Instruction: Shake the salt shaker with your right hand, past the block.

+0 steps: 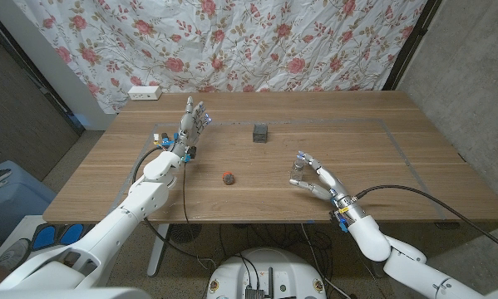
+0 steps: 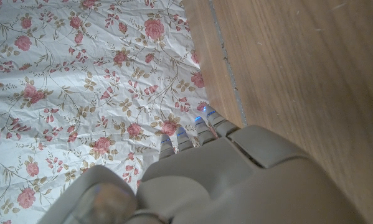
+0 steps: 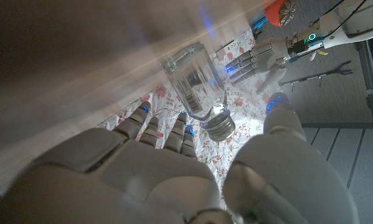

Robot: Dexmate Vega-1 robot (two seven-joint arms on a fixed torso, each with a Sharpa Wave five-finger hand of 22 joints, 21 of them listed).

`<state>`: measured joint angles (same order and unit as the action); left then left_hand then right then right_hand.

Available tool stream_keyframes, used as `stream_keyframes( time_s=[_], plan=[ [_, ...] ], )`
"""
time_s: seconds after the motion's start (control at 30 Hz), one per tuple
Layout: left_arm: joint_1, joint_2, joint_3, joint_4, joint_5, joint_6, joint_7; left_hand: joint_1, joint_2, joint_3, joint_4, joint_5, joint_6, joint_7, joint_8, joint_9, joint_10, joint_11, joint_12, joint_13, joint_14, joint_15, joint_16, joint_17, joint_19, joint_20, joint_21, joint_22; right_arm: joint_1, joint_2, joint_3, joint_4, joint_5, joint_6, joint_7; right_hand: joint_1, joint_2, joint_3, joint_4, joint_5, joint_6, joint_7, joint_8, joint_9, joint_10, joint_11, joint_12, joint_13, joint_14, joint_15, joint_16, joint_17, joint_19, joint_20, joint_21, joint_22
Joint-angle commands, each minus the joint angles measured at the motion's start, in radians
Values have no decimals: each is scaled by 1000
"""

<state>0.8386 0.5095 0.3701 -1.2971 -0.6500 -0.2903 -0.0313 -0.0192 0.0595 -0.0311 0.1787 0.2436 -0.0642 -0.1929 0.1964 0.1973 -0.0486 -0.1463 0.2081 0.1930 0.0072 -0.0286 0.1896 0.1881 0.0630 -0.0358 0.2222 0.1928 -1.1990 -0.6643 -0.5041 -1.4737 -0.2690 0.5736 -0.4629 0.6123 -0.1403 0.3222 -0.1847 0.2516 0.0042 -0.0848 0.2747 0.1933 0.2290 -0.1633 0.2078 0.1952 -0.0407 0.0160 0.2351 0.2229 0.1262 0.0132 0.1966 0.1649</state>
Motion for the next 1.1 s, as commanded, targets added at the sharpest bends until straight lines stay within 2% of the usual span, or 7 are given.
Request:
stream_keyframes(
  time_s=[0.03,0.27,0.53,0.8,1.1],
  plan=[
    [0,0,0,-1,0,0,0,0,101,0,8,4,3,-8,4,6,-1,-10,4,4,1,-106,5,6,5,-24,4,5,16,11,-17,21,-9,-12,-13,20,-14,5,5,15,30,-13,17,2,30,-10,7,-1,14,-11,11,0,19,1,6,5],
    [0,0,0,-1,0,0,0,0,101,0,7,4,3,-7,4,6,-1,-11,4,4,1,-106,5,6,5,-24,4,5,27,12,-26,29,-14,-11,-19,33,-20,-4,13,34,76,-31,35,2,75,-18,12,-3,43,-24,21,0,38,-2,7,6],
    [0,0,0,0,0,0,0,0,101,0,7,4,3,-8,4,6,0,-8,4,4,1,-106,5,6,5,-24,4,5,34,17,-31,31,-24,-21,-37,61,-1,-4,20,60,152,-55,67,3,139,-32,15,-4,85,-46,37,2,72,-11,10,6],
    [0,0,0,0,0,0,0,0,101,0,7,4,3,-8,4,6,0,-9,4,4,1,-106,5,6,5,-23,4,5,27,12,-27,11,-21,-41,-46,84,14,-2,22,70,197,-57,86,3,187,-38,16,-5,121,-67,51,4,110,-17,16,6],
    [0,0,0,-1,0,0,0,0,101,0,7,4,3,-8,4,6,-2,-12,4,4,2,-106,5,6,5,-24,4,5,-3,-1,-10,-51,-24,-102,-63,115,26,-3,24,70,267,-61,116,3,266,-41,18,-5,180,-88,74,6,158,-24,19,6]
  ],
)
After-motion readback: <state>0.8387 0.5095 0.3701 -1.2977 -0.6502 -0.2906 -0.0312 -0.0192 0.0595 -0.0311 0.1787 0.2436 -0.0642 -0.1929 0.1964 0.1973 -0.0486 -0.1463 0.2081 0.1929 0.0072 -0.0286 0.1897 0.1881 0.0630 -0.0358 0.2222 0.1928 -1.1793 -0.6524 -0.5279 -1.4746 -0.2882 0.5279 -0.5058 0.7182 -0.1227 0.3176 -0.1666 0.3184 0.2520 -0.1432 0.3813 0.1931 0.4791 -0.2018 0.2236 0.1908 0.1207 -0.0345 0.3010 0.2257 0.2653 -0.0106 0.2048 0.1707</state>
